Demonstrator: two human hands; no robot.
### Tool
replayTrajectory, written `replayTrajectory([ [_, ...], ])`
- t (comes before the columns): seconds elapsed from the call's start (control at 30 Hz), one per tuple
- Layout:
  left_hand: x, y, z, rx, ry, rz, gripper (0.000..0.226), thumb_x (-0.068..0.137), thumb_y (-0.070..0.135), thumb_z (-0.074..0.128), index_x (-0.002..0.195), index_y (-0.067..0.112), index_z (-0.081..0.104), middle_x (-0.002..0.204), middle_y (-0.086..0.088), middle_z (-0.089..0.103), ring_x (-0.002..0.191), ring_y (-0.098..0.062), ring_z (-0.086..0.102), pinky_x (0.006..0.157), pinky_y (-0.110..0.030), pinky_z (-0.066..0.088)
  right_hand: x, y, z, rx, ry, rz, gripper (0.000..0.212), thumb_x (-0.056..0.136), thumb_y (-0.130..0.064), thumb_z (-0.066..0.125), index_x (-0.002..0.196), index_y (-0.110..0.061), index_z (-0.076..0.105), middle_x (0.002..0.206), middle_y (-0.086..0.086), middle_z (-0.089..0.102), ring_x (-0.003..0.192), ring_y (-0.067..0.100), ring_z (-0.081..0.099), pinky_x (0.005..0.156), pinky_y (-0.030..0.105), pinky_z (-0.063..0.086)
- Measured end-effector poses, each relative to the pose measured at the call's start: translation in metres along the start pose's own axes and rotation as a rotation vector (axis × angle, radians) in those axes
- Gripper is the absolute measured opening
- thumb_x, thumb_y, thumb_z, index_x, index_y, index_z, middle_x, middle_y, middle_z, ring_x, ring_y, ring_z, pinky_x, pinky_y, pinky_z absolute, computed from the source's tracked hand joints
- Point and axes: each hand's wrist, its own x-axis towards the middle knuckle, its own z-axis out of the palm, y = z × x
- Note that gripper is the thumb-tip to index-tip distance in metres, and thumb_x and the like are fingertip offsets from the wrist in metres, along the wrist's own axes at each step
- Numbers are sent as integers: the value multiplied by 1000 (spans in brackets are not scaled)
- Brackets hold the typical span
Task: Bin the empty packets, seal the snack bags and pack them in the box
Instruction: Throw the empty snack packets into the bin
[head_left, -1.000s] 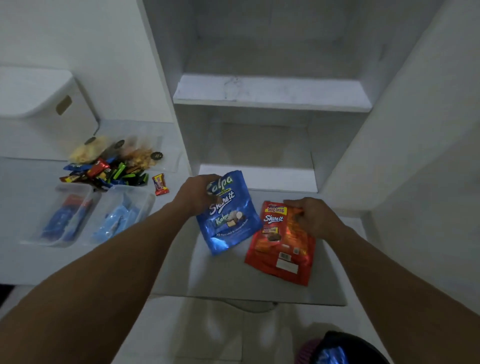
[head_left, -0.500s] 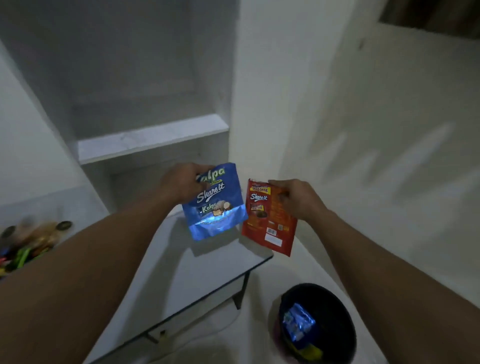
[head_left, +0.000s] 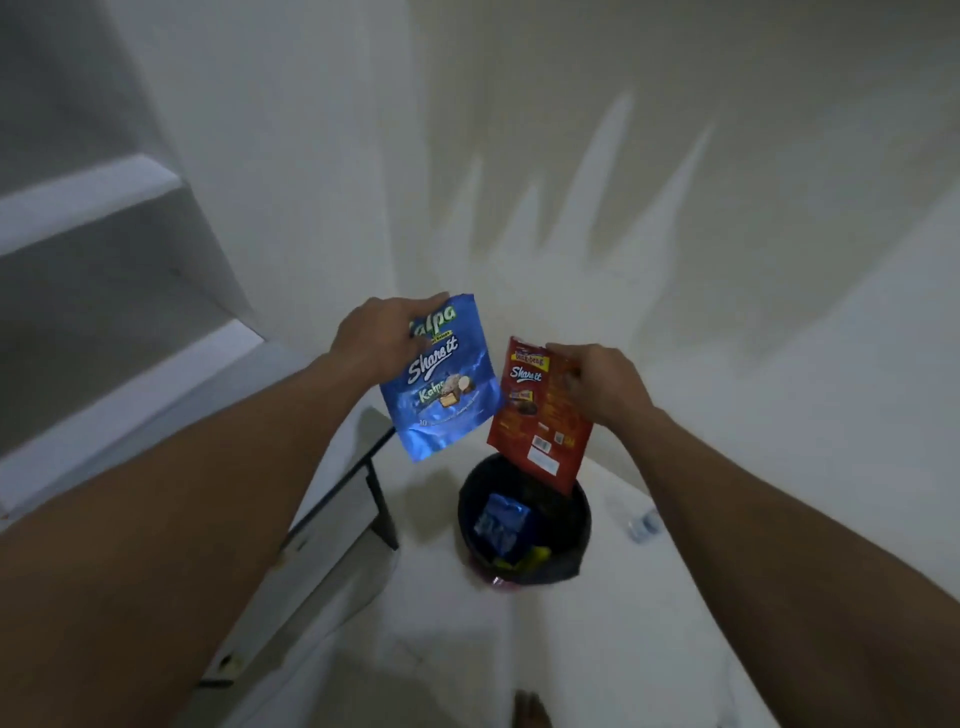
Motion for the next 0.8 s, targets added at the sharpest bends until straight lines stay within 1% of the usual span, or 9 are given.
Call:
replayTrajectory([
  [0.13, 23, 24, 77, -7, -47, -12, 54, 93, 35, 62, 141, 48, 43, 117, -8, 69, 105, -33, 64, 82, -36, 49, 9, 72, 34, -15, -23, 79, 45, 95, -24, 51, 139, -34, 54, 127, 7, 67, 112, 29, 62, 91, 38, 52],
  [0.27, 39, 22, 165, -24, -70, -43, 56, 93, 34, 62, 143, 48, 41, 120, -8, 69, 107, -34, 63, 82, -39, 52, 24, 134, 90, -7, -58, 120, 46, 95, -23, 51, 140, -33, 52, 126, 8, 66, 111, 30, 62, 91, 37, 50],
  [0.37, 46, 9, 232, -34, -99, -87, 54, 94, 36, 60, 143, 48, 40, 112, -11, 71, 101, -35, 64, 77, -39, 52, 34, 172, 139, 21, -78, 141, 44, 97, -24, 50, 140, -32, 53, 121, 8, 67, 107, 30, 63, 90, 39, 51],
  [0.47, 47, -7, 294, -39, -144, -141, 54, 96, 31, 58, 145, 44, 40, 109, -13, 70, 98, -35, 64, 76, -37, 49, 45, 204, 184, 78, -104, 176, 38, 98, -26, 48, 134, -33, 57, 110, 8, 68, 99, 30, 64, 84, 40, 53],
  [0.57, 48, -20, 346, -46, -136, -189, 53, 97, 30, 56, 146, 43, 40, 102, -16, 70, 93, -36, 64, 72, -35, 48, 55, 229, 228, 97, -151, 210, 33, 99, -29, 42, 128, -30, 58, 104, 7, 68, 93, 28, 65, 83, 44, 55],
  [0.67, 50, -28, 388, -61, -140, -206, 52, 98, 29, 54, 146, 41, 40, 103, -17, 70, 92, -37, 64, 75, -42, 53, 62, 246, 266, 70, -168, 202, 35, 100, -30, 39, 130, -26, 57, 109, 9, 68, 98, 29, 65, 86, 44, 55],
  [0.73, 52, -29, 412, -69, -134, -215, 52, 98, 28, 55, 146, 40, 40, 105, -17, 70, 93, -37, 64, 76, -42, 54, 67, 255, 286, 64, -181, 218, 37, 101, -30, 39, 135, -28, 55, 117, 9, 67, 105, 30, 64, 91, 42, 53],
  [0.77, 54, -30, 423, -79, -129, -224, 53, 98, 28, 55, 146, 40, 40, 106, -17, 70, 94, -37, 64, 77, -42, 53, 70, 260, 295, 59, -186, 228, 38, 102, -29, 37, 136, -30, 53, 119, 8, 67, 107, 29, 64, 91, 40, 51],
  [0.8, 54, -29, 434, -96, -129, -236, 53, 97, 28, 56, 147, 39, 39, 108, -17, 70, 96, -37, 64, 78, -42, 53, 71, 265, 303, 49, -193, 226, 39, 101, -26, 36, 136, -32, 53, 118, 7, 67, 107, 29, 63, 88, 37, 49],
])
